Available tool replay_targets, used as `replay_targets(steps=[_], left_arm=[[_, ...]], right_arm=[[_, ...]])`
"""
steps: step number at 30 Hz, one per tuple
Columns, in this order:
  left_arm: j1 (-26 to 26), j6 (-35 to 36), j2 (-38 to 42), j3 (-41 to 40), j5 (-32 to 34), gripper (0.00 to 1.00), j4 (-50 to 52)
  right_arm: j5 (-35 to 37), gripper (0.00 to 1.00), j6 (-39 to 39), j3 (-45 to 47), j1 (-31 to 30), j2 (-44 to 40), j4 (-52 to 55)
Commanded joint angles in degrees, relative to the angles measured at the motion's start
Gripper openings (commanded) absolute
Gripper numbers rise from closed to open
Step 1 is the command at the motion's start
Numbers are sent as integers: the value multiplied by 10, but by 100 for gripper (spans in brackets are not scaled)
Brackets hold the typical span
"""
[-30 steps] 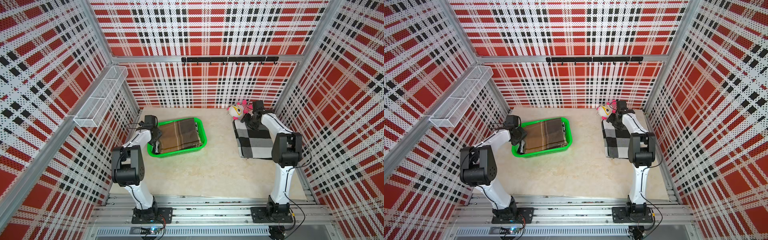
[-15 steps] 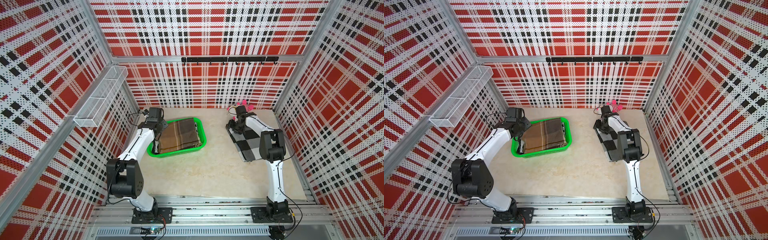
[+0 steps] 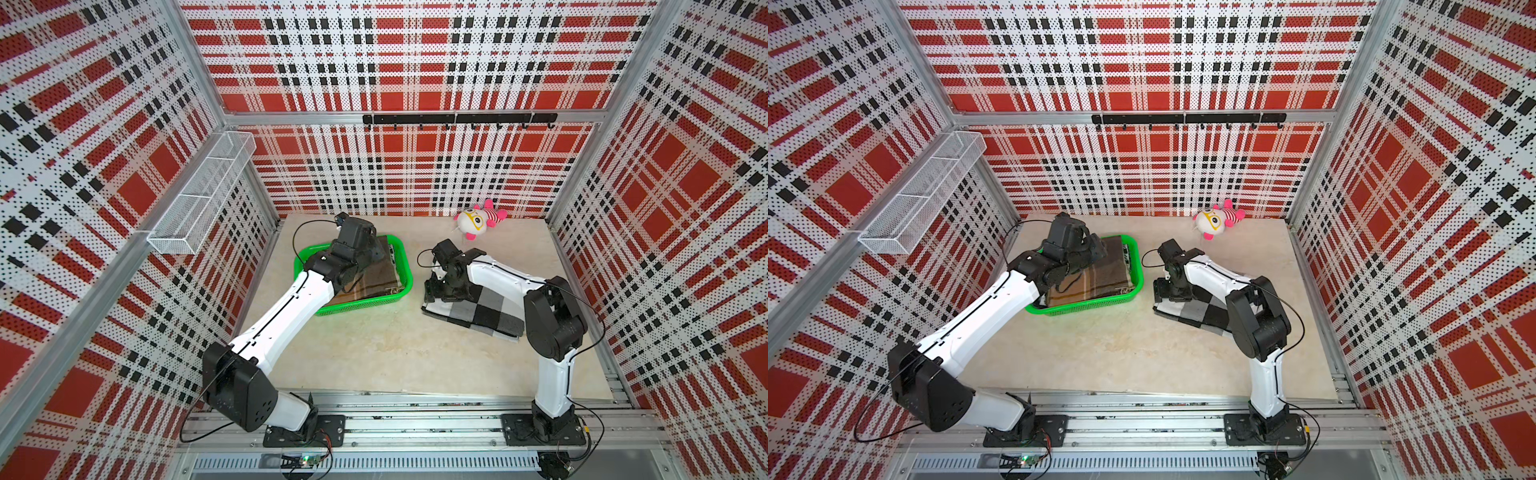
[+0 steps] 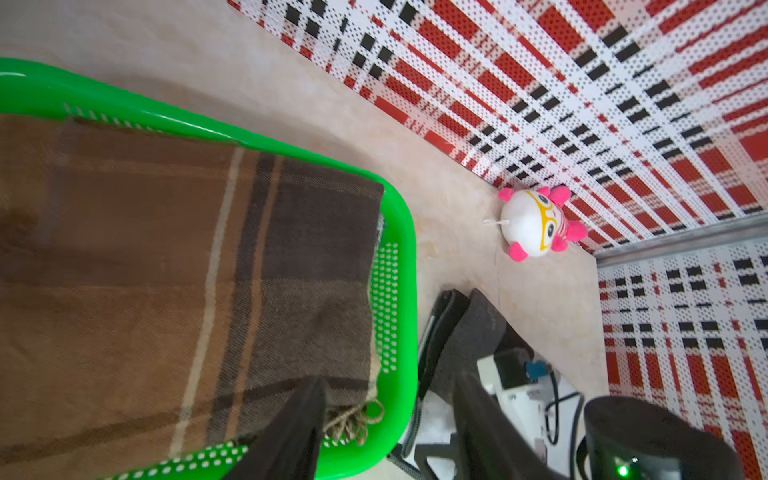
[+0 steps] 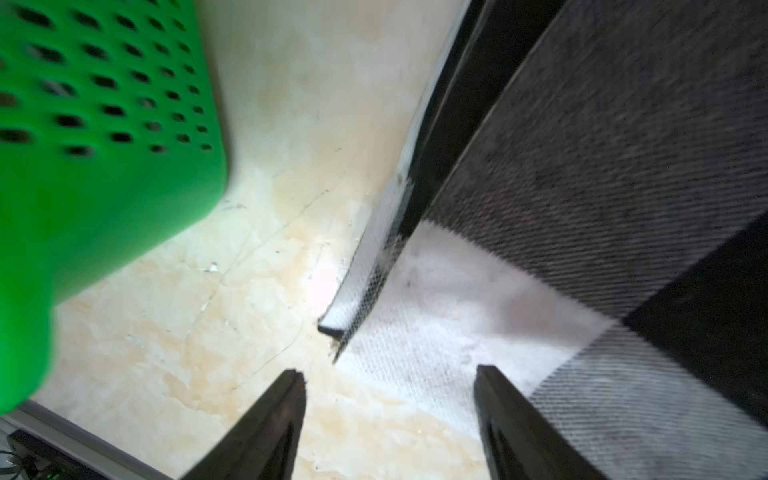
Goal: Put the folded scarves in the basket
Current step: Move the scarf to the center of the board.
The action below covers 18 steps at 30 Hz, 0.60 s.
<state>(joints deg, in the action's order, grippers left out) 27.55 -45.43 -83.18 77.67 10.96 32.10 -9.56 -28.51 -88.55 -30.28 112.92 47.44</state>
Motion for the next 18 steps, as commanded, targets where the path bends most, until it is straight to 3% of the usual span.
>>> replay_targets(steps=[1,7,18], left_arm=[[-3,-12,7,-29,6,53,6],[-3,-19,11,-53,-4,52,-2],[100,-61,42,-123,7,51,-42]], right_arm=[[11,71,-16,-60,23,21,-5],[-14,67,-49,-110,23,102,-13],[-51,66,-88,136,-44,-17,-101]])
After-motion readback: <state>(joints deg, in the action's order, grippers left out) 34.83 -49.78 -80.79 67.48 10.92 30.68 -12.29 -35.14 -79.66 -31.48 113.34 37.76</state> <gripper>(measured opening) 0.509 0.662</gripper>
